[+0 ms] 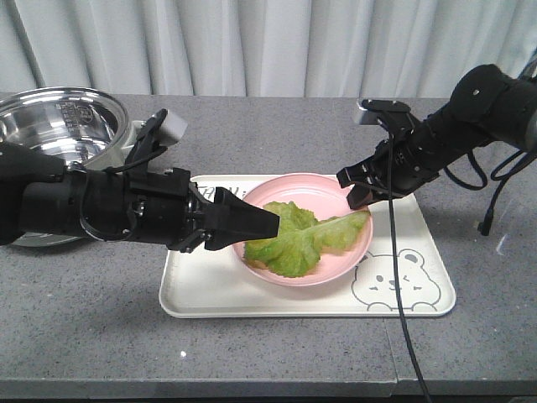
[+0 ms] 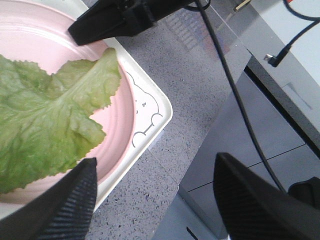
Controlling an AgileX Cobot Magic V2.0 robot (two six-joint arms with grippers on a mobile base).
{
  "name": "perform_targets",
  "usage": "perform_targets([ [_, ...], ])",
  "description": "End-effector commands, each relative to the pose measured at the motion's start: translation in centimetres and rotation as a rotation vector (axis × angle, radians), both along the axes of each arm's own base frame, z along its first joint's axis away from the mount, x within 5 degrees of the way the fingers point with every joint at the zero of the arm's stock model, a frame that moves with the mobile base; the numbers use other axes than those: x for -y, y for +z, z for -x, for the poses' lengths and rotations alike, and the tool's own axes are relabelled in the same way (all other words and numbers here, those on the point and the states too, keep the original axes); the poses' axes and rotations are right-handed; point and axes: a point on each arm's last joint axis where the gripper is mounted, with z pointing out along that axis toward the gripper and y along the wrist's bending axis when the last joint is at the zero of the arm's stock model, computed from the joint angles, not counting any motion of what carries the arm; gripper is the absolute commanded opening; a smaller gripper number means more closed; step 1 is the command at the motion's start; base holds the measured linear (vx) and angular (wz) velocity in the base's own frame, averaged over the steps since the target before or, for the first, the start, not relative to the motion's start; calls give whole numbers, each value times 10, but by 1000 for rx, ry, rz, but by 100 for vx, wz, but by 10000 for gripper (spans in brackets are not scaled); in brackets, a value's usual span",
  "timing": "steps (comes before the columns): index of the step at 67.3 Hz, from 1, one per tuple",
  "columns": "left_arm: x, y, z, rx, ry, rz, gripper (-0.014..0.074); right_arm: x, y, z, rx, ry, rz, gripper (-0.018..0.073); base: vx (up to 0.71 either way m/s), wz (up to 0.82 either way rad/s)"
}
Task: Transfer vegetables to tray and serve
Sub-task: 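Release the pink plate on the tray and raise the right gripper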
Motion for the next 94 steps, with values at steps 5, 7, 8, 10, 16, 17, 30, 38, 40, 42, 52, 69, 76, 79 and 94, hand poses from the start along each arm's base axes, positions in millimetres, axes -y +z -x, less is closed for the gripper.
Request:
perform_targets([
  [5,2,25,4,31,2,87,486,-5,22,1,31,-22,-87,4,0,0],
  [7,2,25,4,31,2,87,486,-5,18,1,14,-18,-93,8,0,0],
  [8,2,25,4,31,2,87,486,-6,17,1,7,-16,-94,11,0,0],
  [10,2,25,4,31,2,87,486,-6,15,1,-7,-12,-95,18,0,0],
  [16,2,25,4,31,2,87,486,-6,9,0,-34,-18,-95,45,0,0],
  [17,2,25,4,31,2,87,486,-6,8,0,-37,-21,-96,55,0,0],
  [30,2,25,4,31,2,87,486,-6,10,0,-32,-28,-98,232,0,0],
  [38,2,25,4,31,2,87,486,-5,17,2,3,0,-78,349,0,0],
  [40,2,25,4,31,2,87,486,-4,20,3,12,4,-66,363,0,0],
  [42,2,25,4,31,2,87,486,-3,24,5,25,8,-55,372,0,0],
  [52,2,25,4,31,2,87,486,7,49,17,83,8,40,368,0,0],
  [69,2,25,4,31,2,87,486,20,108,60,148,-52,113,307,0,0],
  [76,2,25,4,31,2,87,486,23,118,85,179,-67,106,276,0,0],
  [79,2,25,4,31,2,87,486,25,119,97,196,-76,104,264,0,0],
  [94,2,25,4,31,3,87,486,34,112,156,255,-107,101,237,0,0],
])
